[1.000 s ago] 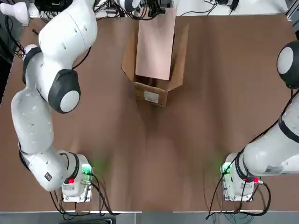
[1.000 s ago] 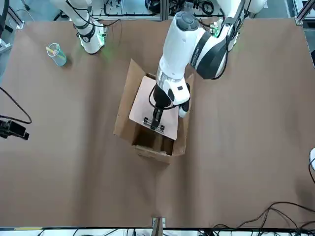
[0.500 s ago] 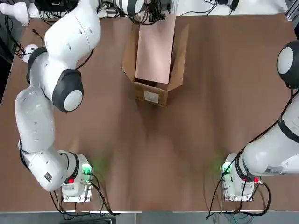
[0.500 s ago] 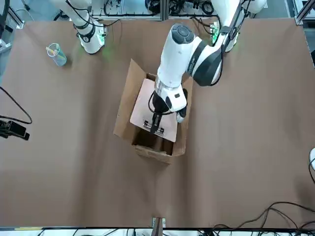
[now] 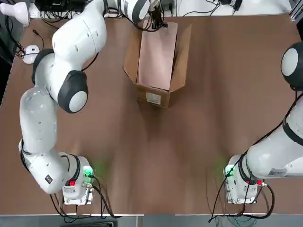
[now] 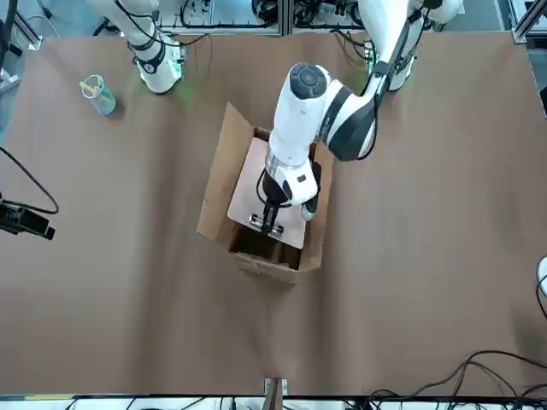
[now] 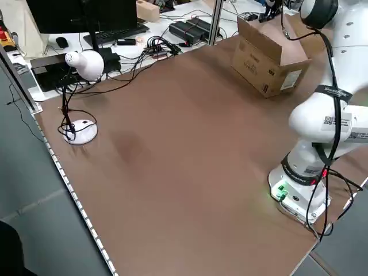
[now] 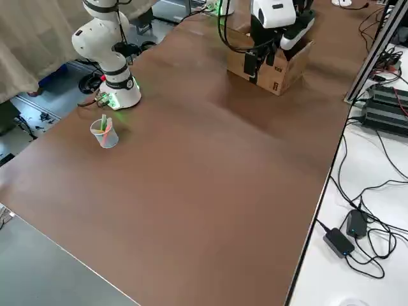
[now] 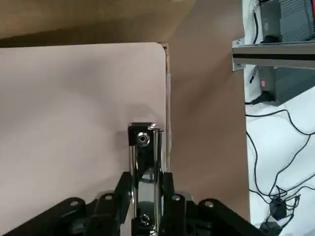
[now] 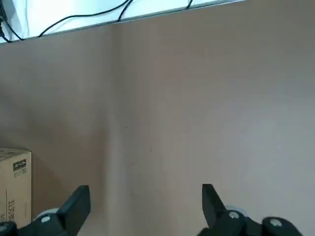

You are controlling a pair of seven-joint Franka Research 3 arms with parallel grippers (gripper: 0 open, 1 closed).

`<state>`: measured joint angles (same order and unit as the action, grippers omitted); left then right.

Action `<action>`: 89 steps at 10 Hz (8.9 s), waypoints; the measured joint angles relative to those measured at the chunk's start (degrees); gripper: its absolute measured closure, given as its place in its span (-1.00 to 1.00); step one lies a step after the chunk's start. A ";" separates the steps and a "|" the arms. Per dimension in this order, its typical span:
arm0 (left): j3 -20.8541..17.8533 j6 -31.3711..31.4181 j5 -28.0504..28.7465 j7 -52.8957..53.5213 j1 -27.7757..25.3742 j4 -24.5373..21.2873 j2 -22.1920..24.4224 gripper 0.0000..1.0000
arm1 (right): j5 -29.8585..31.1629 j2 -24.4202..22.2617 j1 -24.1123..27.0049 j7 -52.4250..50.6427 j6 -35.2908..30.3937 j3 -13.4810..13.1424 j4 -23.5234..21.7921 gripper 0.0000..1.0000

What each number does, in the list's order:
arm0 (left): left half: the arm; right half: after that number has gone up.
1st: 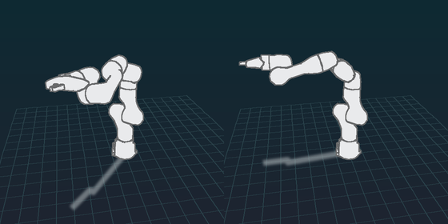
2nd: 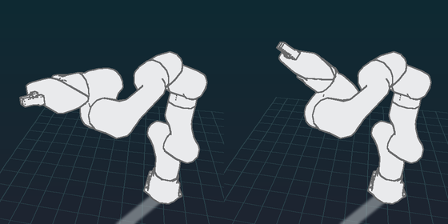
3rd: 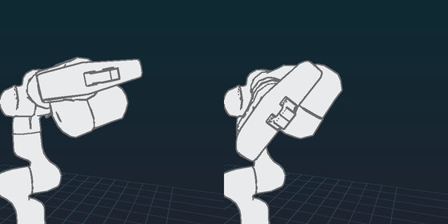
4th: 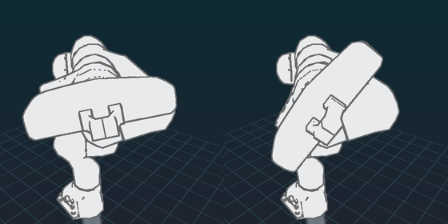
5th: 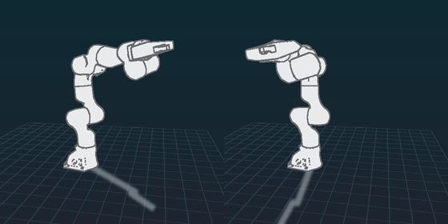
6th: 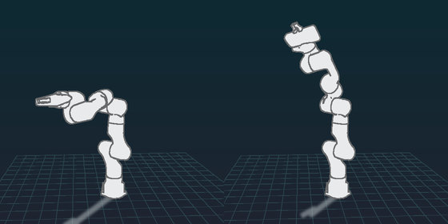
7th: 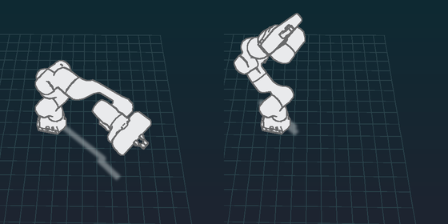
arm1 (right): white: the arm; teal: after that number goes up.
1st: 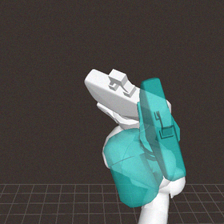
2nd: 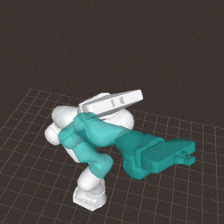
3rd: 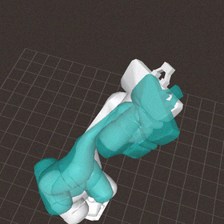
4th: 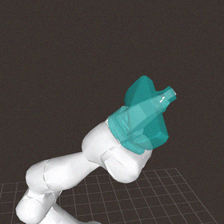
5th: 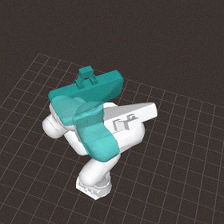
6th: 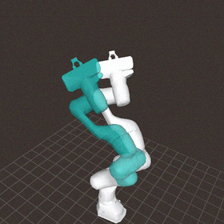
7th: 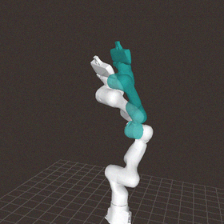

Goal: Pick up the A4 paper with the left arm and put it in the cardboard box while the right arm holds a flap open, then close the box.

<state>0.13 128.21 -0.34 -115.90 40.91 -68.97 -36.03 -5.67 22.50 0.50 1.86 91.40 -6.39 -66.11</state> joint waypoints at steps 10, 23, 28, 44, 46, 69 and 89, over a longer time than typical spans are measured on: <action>-0.72 0.05 0.00 -0.01 0.00 -0.09 -5.64 0.81 | 0.00 -0.15 0.02 0.11 0.16 0.01 -0.86 -1.00; -4.02 -25.78 -11.67 27.11 -21.67 1.71 12.88 -0.45 | -13.28 0.00 -0.44 -0.43 -3.40 0.83 -8.86 -1.00; -2.94 -24.58 -24.72 36.35 -24.28 -3.84 4.62 0.87 | -26.36 0.08 -1.21 -2.77 -4.33 1.08 -20.37 -0.52; 0.94 6.95 -25.95 19.05 -7.11 -3.61 -6.88 0.87 | -44.47 0.20 -20.76 8.21 14.65 1.37 -30.42 0.98; 0.94 6.99 -25.80 19.05 -7.09 -3.61 -6.89 0.87 | -45.07 0.16 -21.85 10.37 15.46 1.38 -29.69 0.98; -7.29 -18.02 -6.05 55.64 -18.08 -1.69 6.14 -1.00 | -45.29 3.57 -37.54 17.34 44.54 1.33 -33.48 0.98; 5.33 -34.14 -1.58 110.42 -39.92 -16.56 31.44 -1.00 | -45.27 0.74 -39.00 21.76 41.22 -0.57 -34.65 0.86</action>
<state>5.46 94.07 -1.92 -5.48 0.99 -85.53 -4.59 -50.94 23.25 -38.50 23.62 132.62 -6.96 -100.76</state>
